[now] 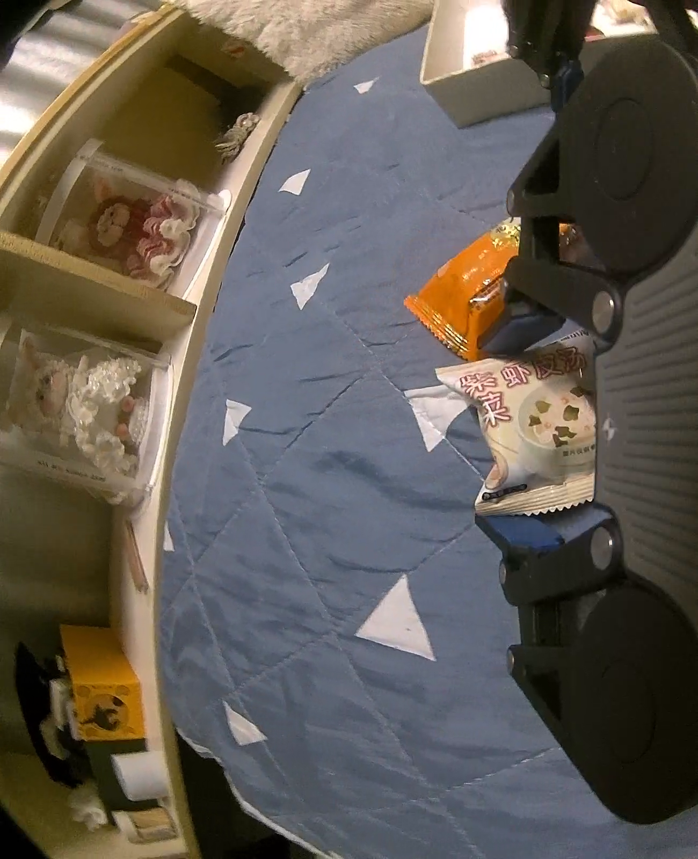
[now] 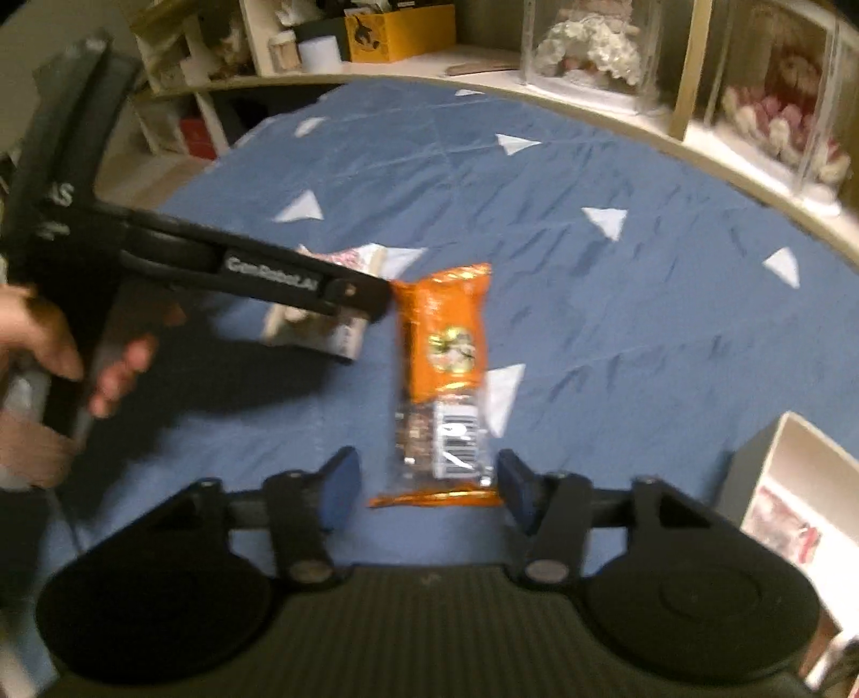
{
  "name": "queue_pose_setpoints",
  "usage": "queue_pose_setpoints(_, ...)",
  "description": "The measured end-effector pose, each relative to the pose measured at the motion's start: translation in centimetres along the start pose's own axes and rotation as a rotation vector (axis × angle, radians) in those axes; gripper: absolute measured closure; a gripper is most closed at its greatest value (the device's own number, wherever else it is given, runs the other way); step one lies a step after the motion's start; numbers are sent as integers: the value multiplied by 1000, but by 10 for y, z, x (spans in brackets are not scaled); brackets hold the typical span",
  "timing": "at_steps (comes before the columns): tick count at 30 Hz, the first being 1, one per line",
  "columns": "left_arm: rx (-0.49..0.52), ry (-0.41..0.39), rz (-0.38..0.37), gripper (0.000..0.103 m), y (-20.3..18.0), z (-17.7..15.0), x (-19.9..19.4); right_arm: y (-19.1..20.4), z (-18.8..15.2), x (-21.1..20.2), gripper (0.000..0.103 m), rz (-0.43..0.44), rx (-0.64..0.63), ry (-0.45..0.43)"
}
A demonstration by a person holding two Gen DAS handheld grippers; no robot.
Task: Organize snacks
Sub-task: 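Grasp the orange bar with the right gripper while the left grasps the white packet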
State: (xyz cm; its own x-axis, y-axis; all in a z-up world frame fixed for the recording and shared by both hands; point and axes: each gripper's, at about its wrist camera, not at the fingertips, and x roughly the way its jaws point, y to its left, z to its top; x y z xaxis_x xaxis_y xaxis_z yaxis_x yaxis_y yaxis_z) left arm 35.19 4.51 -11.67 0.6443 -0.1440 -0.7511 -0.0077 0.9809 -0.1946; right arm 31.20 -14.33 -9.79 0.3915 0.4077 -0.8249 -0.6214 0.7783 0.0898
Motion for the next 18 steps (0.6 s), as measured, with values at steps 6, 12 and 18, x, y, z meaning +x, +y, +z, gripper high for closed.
queue_pose_setpoints(6, -190, 58, 16, 28, 10, 1, -8, -5, 19, 14, 31, -53, 20, -11)
queue_pose_setpoints(12, -360, 99, 27, 20, 12, -4, -11, -1, 22, 31, 36, -34, 7, 30)
queue_pose_setpoints(18, -365, 67, 75, 21, 4, -10, -5, 0, 13, 32, 56, -49, 50, 34)
